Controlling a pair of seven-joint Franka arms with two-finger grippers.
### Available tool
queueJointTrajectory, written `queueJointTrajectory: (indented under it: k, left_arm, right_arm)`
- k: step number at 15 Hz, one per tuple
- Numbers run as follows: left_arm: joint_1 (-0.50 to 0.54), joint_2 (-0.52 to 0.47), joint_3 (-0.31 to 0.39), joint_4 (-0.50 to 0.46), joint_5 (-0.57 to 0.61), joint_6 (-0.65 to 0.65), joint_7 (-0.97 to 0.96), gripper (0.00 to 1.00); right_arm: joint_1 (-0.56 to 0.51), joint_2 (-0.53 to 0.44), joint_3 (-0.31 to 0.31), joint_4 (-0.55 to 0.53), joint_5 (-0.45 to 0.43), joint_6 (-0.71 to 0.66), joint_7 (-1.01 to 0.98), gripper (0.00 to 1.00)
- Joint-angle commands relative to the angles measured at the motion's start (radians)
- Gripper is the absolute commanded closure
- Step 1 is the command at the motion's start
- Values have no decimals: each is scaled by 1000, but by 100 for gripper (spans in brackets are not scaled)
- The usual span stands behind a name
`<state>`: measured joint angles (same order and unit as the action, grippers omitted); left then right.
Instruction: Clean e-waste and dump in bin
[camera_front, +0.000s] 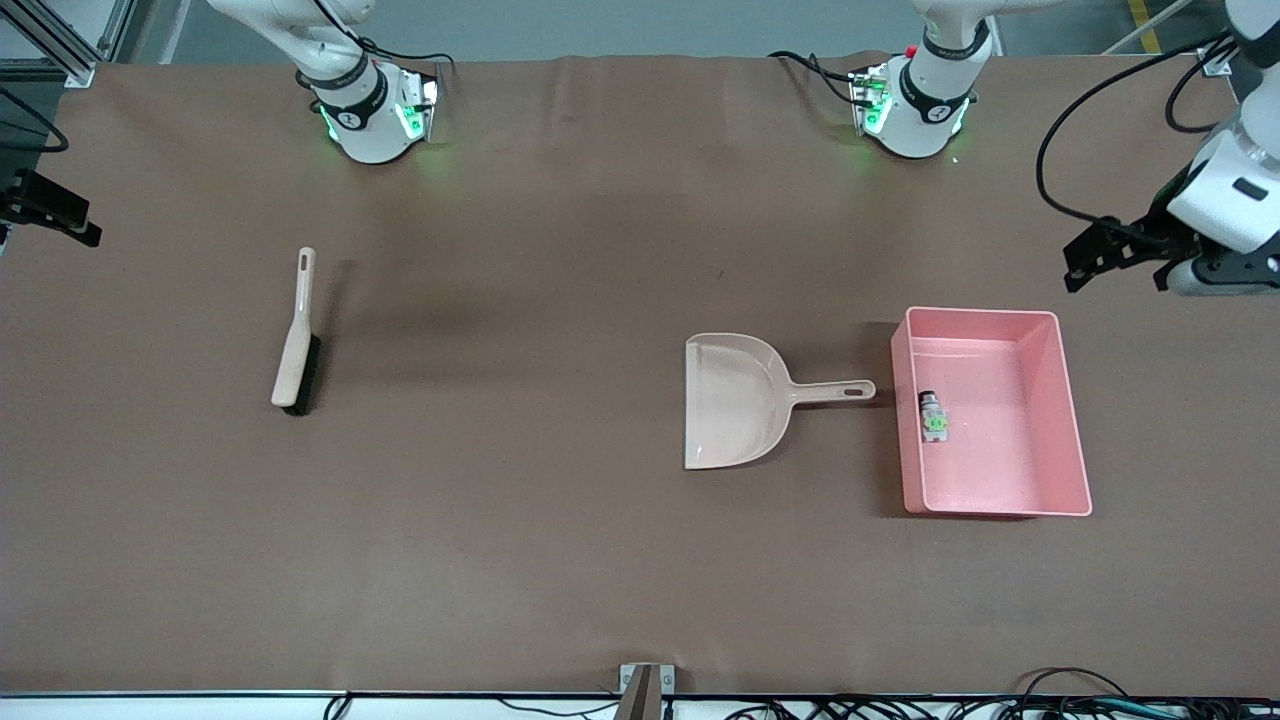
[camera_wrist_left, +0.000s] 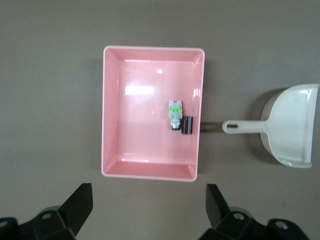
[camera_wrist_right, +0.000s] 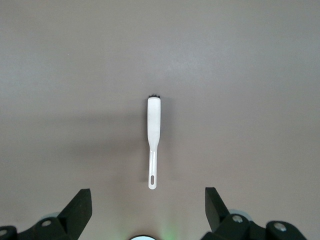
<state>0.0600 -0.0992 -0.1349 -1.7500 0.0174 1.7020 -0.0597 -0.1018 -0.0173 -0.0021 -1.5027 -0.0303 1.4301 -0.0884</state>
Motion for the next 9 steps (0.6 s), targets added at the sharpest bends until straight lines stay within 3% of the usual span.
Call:
queueJointTrajectory:
  k: [1,9]
  left_arm:
    - [-45,-13,18,43,-11,-85,-14,0]
    - [-71,-13,20,67,-1,-113,-25,0]
  right_arm:
    - [-15,-15,10,-2,-7,-19,-8,0]
    - [-18,-13,10,-2,-5,-19,-7,0]
